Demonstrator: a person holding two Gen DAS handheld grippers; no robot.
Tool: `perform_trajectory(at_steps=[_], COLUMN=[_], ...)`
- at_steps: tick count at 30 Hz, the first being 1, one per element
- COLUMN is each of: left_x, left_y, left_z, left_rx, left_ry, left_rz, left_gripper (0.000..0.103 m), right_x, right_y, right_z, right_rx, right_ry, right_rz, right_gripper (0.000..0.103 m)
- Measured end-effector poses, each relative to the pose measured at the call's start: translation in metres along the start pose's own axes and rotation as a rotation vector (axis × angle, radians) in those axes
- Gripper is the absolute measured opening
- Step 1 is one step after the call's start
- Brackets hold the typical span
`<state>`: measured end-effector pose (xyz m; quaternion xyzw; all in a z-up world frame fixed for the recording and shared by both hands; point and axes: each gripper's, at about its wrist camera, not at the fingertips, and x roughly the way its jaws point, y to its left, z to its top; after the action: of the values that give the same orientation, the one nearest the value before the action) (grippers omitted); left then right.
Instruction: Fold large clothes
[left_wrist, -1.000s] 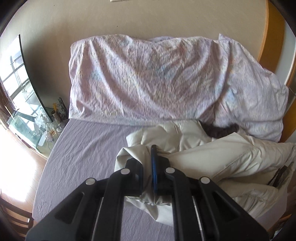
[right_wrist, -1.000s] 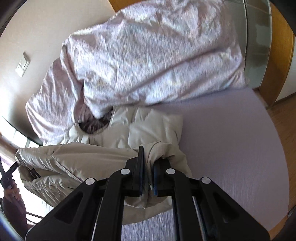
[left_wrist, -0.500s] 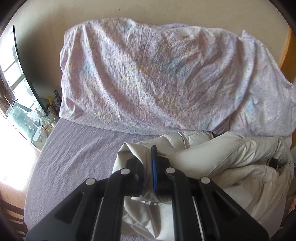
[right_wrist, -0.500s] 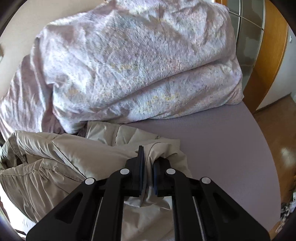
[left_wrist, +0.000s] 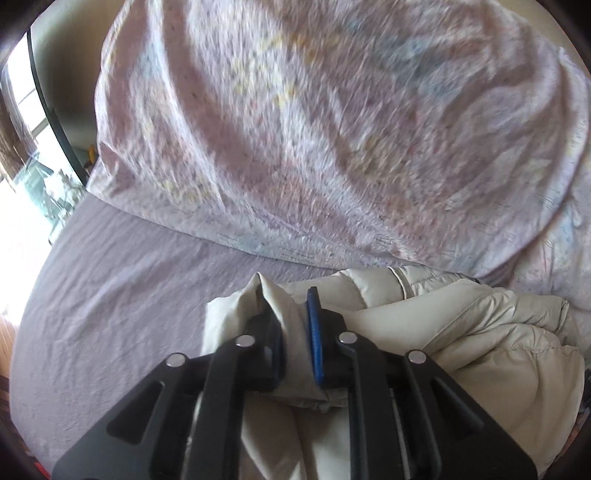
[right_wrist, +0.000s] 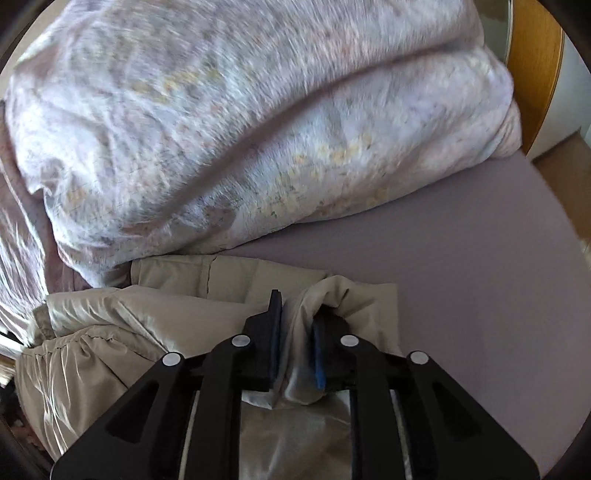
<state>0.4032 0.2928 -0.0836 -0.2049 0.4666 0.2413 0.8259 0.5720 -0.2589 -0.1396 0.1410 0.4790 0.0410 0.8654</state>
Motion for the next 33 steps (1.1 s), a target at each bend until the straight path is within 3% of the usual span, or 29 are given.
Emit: perform_trajectory(at_steps=[2,5,6,7,9,13,16,22,26,28,33], left_x=[0.006,0.002,-0.001,-0.006,-0.022,-0.046,-0.06,-0.077,-0.081,-0.085,-0.085], left_y=[0.0,0.003,0.004,0.003,0.001,-0.007,-0.016,-0.044,-0.056,-0.062,-0.062], left_z=[0.002,0.01,0.013,0.016,0.02,0.015,0.001,-0.037,-0.056,-0.06,-0.062], left_rx=[-0.02,-0.049,-0.05,-0.045,-0.018,0.045,0.096,0.211,0.256,0.266,0.269], left_ry=[0.012,0.02,0.011,-0.007,-0.057,-0.078,-0.086,-0.11,-0.118,-0.124,-0.158], left_rz=[-0.009,-0.055,-0.065,-0.069,-0.052,-0.058,-0.077,-0.088,-0.091,-0.088,-0.094], left_gripper=[0.019,0.035,0.046,0.064,0.075,0.076,0.077,0.08,0.081,0.082,0.083], right_x=[0.002,-0.012,-0.024,-0.031,-0.049,-0.082,-0.099,-0.075,-0.046,-0.037,-0.038], right_y=[-0.007,-0.022,-0.027,-0.029,-0.029,-0.011,0.012,0.087,0.122,0.13,0.14], right_z=[0.006,0.016,0.021,0.023,0.025,0.016,0.002,-0.043,-0.066,-0.068,-0.053], right_rx=[0.045,0.13,0.154,0.159,0.149,0.066,0.005,-0.212,-0.307,-0.334,-0.344], right_ry=[0.025,0.027,0.008,0.0,-0.015,-0.078,-0.098,0.074,0.145,0.124,0.01], right_rz=[0.035,0.113,0.143,0.158,0.172,0.127,0.156,0.207,0.128,0.099,0.038], right_gripper=[0.019,0.025,0.029,0.032,0.037,0.039,0.041,0.041,0.04,0.006,0.002])
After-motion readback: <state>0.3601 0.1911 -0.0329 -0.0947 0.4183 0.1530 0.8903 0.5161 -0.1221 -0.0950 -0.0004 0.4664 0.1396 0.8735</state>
